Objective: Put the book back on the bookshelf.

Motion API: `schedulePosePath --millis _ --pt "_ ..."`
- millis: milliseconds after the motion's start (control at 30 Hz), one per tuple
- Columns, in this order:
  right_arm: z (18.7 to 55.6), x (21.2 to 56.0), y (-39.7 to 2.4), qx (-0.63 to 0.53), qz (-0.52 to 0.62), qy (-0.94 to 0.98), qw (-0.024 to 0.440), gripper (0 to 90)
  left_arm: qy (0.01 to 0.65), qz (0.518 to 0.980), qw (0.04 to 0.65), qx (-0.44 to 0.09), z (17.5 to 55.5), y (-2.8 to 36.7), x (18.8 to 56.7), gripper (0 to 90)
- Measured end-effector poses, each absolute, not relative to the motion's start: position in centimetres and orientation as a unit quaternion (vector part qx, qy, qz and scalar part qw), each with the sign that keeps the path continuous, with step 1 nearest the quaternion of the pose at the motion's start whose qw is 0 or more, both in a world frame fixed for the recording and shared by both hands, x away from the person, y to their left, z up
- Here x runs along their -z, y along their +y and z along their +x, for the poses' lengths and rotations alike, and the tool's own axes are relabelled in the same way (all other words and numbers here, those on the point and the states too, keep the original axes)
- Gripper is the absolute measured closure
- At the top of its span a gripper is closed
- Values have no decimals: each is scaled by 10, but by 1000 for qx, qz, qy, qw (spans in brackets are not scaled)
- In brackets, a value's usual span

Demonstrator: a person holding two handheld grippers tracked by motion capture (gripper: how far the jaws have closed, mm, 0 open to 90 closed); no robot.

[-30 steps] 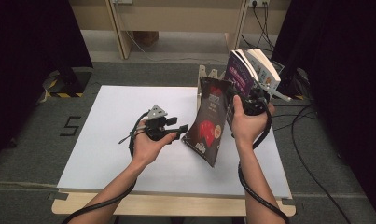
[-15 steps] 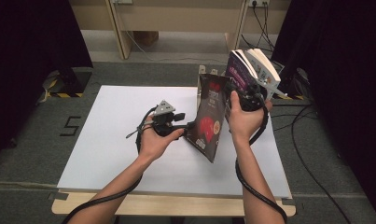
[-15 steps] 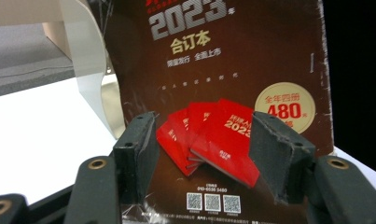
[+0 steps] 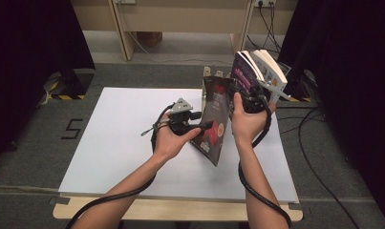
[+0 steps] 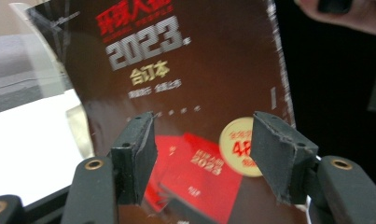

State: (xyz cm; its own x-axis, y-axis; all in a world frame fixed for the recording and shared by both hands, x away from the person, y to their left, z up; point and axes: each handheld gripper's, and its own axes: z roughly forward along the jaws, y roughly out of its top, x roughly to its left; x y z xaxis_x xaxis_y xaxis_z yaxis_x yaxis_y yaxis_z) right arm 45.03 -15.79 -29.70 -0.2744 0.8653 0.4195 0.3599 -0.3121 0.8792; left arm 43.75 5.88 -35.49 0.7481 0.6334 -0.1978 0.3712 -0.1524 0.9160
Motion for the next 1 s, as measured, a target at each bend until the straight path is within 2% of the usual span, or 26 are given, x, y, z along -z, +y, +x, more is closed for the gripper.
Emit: schedulePosePath --millis 1000 --pt "454 303 -149 -572 559 557 222 875 320 761 554 -107 447 15 345 365"
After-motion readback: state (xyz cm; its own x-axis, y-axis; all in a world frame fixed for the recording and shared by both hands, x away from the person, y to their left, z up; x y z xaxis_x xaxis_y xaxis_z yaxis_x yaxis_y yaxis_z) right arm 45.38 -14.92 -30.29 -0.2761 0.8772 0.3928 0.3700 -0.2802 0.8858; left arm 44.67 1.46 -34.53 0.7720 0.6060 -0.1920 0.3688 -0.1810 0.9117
